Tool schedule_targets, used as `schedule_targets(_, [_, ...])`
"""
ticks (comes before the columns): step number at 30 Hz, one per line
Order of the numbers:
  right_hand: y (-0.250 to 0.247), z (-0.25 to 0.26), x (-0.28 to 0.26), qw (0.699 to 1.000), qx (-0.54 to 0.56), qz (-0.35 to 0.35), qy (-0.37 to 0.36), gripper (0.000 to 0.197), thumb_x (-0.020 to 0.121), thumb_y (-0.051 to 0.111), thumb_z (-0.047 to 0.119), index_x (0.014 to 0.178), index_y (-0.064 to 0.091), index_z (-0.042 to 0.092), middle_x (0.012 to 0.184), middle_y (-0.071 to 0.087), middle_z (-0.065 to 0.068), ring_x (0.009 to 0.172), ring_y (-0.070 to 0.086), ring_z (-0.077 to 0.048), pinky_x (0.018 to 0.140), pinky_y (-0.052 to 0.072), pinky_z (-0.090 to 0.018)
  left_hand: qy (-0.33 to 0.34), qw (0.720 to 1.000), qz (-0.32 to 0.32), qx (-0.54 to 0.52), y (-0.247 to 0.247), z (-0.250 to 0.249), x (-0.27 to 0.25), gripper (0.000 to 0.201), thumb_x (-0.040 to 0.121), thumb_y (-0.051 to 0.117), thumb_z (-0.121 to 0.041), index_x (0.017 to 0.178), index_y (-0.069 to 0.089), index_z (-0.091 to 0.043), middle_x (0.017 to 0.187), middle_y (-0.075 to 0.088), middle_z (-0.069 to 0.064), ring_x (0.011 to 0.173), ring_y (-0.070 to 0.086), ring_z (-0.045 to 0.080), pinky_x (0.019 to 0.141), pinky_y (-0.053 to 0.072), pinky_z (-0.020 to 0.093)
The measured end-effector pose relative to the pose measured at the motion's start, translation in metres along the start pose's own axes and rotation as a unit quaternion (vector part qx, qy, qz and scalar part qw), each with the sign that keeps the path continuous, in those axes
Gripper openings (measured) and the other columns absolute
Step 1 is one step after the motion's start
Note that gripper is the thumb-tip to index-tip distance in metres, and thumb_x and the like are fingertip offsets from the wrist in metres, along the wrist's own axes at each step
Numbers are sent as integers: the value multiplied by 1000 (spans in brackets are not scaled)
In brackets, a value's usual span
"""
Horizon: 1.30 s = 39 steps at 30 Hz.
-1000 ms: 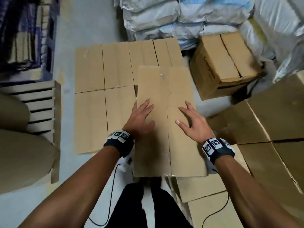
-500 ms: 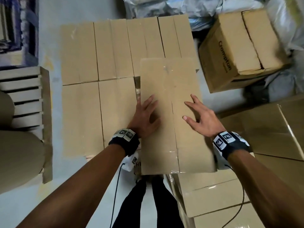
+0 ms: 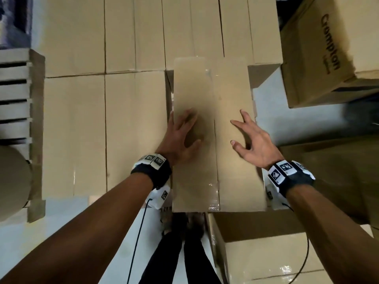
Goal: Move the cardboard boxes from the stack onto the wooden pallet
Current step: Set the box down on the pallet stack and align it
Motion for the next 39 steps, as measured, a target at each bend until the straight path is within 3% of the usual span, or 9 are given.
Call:
schedule_targets(3, [25, -16, 9, 1000, 9, -7, -13, 68, 94, 74, 30, 156, 46, 34, 175, 8, 16, 141, 3, 29, 114, 11, -6, -3, 1000, -7, -7, 18, 19, -2, 76, 96, 63, -46, 157, 42, -7, 169, 27, 11, 158, 15, 36, 126, 11, 64])
schedule_targets(8, [55, -30, 26, 999, 36, 1, -12, 71, 90, 72, 17, 156, 48, 30, 175, 8, 12, 140, 4, 31, 106, 10, 7, -16, 1000, -10, 6, 36, 46, 0, 73, 95, 63, -45, 154, 47, -4, 167, 33, 13, 156, 27, 38, 127, 12, 63])
schedule_targets(14, [72, -40, 50, 999, 41, 3, 13, 74, 90, 67, 12, 157, 44, 32, 176, 5, 12, 148, 15, 7, 100, 6, 11, -91, 996, -20, -4, 40, 78, 4, 68, 96, 70, -39, 156, 47, -16, 166, 34, 7, 158, 20, 35, 131, 11, 45])
schedule_targets(18, [92, -46, 60, 999, 48, 20, 12, 75, 95, 61, 13, 162, 32, 33, 176, -7, 11, 153, 9, 0, 122, 8, -19, -126, 992, -14, -18, 44, 90, 6, 74, 95, 70, -37, 160, 39, -20, 169, 29, 4, 160, 11, 33, 128, 22, 40])
schedule_targets(24, [144, -54, 52, 997, -18, 72, 36, 82, 105, 58, 18, 168, 7, 32, 171, -31, 5, 158, 11, -47, 124, 24, -65, -127, 990, 54, 22, 67, 94, -6, 84, 87, 67, -38, 158, 39, -3, 166, 31, 21, 158, 11, 45, 124, 27, 58])
schedule_targets(27, [148, -52, 33, 996, 9, 66, 66, 95, 101, 66, 22, 167, -1, 37, 168, -37, 8, 159, 9, -42, 123, 25, -64, -174, 975, 109, 78, 68, 101, -42, 91, 91, 70, -46, 164, 28, -12, 173, 14, 10, 161, -7, 34, 129, 13, 55])
schedule_targets(30, [160, -50, 2, 987, 19, 93, 126, 115, 91, 79, 32, 166, -7, 39, 163, -45, 8, 156, 23, -42, 121, 31, -59, -185, 963, 165, 108, 77, 102, -93, 96, 83, 77, -54, 161, 35, -17, 174, 0, 1, 160, -11, 30, 128, 13, 59])
schedule_targets(34, [187, -52, -40, 975, -11, 141, 172, 149, 68, 98, 33, 163, -16, 44, 151, -60, 5, 140, 50, -45, 111, 49, -55, -164, 930, 262, 197, 107, 106, -161, 136, 72, 71, -75, 166, -11, -21, 171, -28, 1, 158, -16, 41, 125, 17, 66])
schedule_targets(39, [206, -54, -65, 961, -85, 198, 175, 176, 44, 104, 51, 156, -31, 46, 145, -64, -5, 130, 54, -50, 101, 54, -60, -136, 915, 275, 262, 117, 107, -185, 154, 62, 67, -89, 162, -24, -15, 168, -34, 10, 157, -15, 45, 124, 13, 65])
Point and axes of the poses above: each hand's wrist, its own x-axis towards the middle knuckle, its own y-axis out of the palm, z = x × y, the point moved 9 cm from there along x, towards the middle knuckle
